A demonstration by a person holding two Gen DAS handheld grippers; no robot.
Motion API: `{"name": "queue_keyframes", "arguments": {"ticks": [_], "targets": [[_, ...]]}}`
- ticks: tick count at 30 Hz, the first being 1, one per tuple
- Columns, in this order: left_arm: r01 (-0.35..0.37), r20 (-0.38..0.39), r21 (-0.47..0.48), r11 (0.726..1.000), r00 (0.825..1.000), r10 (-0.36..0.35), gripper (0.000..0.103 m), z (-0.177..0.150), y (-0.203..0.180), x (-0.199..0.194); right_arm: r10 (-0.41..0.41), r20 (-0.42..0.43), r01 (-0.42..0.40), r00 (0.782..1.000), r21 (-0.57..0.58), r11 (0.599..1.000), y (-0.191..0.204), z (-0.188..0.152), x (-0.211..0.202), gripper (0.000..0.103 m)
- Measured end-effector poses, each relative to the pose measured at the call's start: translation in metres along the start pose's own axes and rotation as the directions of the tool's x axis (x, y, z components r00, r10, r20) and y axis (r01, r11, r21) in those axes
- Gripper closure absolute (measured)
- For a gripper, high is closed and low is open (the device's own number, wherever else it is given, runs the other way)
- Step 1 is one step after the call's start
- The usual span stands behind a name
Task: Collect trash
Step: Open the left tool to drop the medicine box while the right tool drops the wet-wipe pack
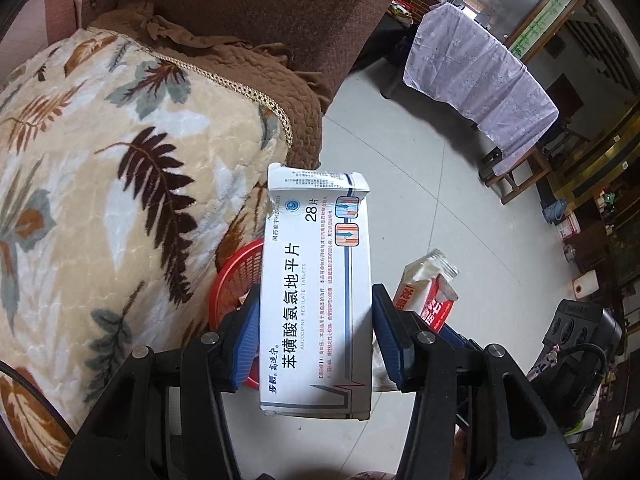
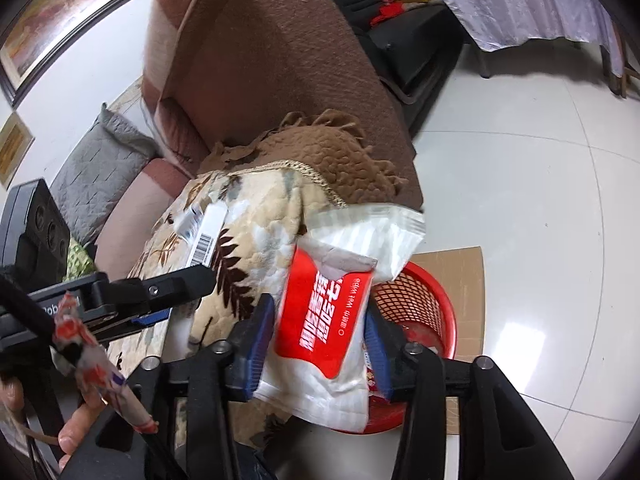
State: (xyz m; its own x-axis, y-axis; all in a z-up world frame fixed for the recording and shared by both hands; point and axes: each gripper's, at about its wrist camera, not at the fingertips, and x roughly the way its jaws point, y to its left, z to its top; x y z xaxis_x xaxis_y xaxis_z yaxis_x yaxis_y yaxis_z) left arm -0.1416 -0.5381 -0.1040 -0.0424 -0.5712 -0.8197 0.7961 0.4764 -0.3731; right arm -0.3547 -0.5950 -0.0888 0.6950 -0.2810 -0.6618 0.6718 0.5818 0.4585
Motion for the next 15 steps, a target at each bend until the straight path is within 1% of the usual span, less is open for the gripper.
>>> {"name": "queue_keyframes", "arguments": {"ticks": [2,4,6,9,10,12,14,15], "targets": [[0.001,0.001,-0.007,1.0,1.0,-0.001,0.05,0.0,0.002,0.0,-0.001,0.007,0.001,1.0,0.008,1.0,-0.001,0.001,-0.003,0.052],[0.019,0.01,-0.007,1.0,1.0,-0.019,0.046,-0.001,0.001,-0.005,0.007,0.009,-0.007,1.0,0.001,1.0,0.001,0.001,-0.006,0.051],[0.02,0.023,0.004,1.0,1.0,-0.02,0.045,-0.002,-0.001,-0.01,0.002,0.015,-0.002,1.0,-0.007,1.0,0.004,0.0,-0.01,0.051],[0.002,0.059,0.026,1.0,0.998,-0.003,0.045,-0.006,-0.007,-0.026,0.016,0.025,-0.016,1.0,-0.02,1.0,0.012,0.0,-0.018,0.051],[-0.008,0.08,0.036,0.999,0.997,0.005,0.045,-0.009,-0.009,-0.035,0.02,0.028,-0.019,0.999,-0.025,0.999,0.015,0.0,-0.021,0.05],[-0.039,0.124,0.06,0.997,0.992,0.031,0.042,-0.016,-0.014,-0.053,0.026,0.038,-0.025,0.999,-0.037,0.999,0.022,0.001,-0.027,0.045],[-0.094,0.179,0.072,0.993,0.981,0.08,0.037,-0.025,-0.018,-0.076,0.04,0.047,-0.038,0.998,-0.052,0.998,0.032,0.001,-0.035,0.043],[-0.133,0.216,0.076,0.988,0.97,0.114,0.036,-0.032,-0.019,-0.092,0.048,0.05,-0.045,0.998,-0.06,0.997,0.038,0.002,-0.038,0.043]]}}
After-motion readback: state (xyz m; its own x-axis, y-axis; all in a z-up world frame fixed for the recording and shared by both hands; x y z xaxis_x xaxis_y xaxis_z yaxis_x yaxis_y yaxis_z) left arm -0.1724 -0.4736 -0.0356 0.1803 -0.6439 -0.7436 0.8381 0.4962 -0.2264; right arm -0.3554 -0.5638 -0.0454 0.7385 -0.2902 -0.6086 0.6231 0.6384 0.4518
